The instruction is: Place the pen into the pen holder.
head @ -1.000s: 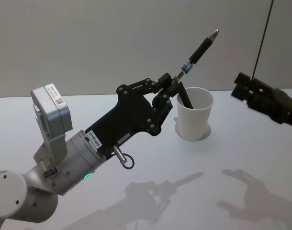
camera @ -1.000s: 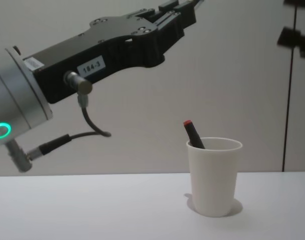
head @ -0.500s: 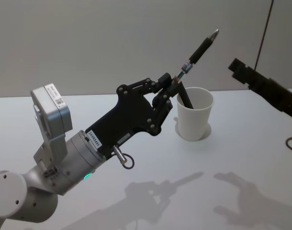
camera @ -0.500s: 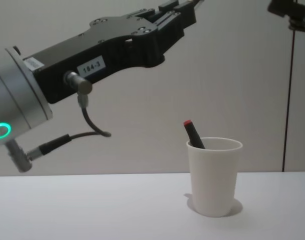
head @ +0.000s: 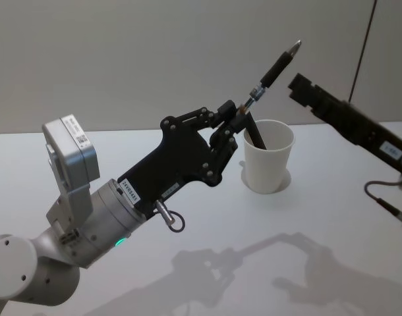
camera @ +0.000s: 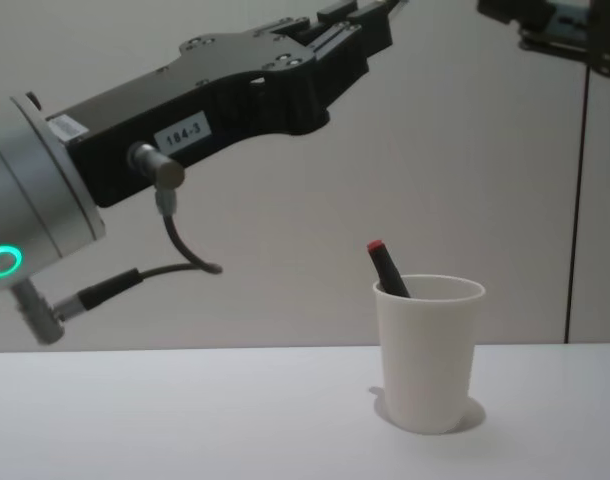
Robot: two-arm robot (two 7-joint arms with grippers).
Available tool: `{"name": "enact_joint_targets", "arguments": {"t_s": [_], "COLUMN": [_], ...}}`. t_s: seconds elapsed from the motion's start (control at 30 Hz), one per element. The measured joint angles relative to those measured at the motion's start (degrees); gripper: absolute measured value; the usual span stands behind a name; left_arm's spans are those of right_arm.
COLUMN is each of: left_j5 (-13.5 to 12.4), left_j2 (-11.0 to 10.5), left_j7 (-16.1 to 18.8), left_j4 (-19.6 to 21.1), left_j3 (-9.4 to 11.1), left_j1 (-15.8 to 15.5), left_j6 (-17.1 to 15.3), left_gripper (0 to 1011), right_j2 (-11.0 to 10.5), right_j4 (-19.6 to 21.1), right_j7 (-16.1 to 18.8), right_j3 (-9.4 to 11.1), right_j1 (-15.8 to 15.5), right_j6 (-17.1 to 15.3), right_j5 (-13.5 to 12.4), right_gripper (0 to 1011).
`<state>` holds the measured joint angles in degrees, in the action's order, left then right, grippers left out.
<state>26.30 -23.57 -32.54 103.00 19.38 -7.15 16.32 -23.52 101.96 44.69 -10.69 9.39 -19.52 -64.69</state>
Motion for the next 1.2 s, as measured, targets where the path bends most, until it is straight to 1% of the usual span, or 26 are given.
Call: {"name": "enact_joint_targets", "arguments": {"t_s": [0.7, 1.2], "left_j5": [0.0, 0.0], "left_j2": [0.0, 0.0], "left_j7": [0.0, 0.0], "left_j4": [0.0, 0.0], "left_j3": [0.0, 0.0], "left_j1": [0.0, 0.0], "left_j6": [0.0, 0.0], "left_gripper": [169, 169], "right_j2": [3.61, 4.46], "right_j4": [-3.28, -4.76], "right_j7": [-1.94, -2.36], "right_j3": [-3.89, -5.27], "right_j1": [4.13, 5.57], "right_j6": [0.29, 0.21], "right_j5": [3.77, 4.81], "right_gripper": [1002, 1002]}}
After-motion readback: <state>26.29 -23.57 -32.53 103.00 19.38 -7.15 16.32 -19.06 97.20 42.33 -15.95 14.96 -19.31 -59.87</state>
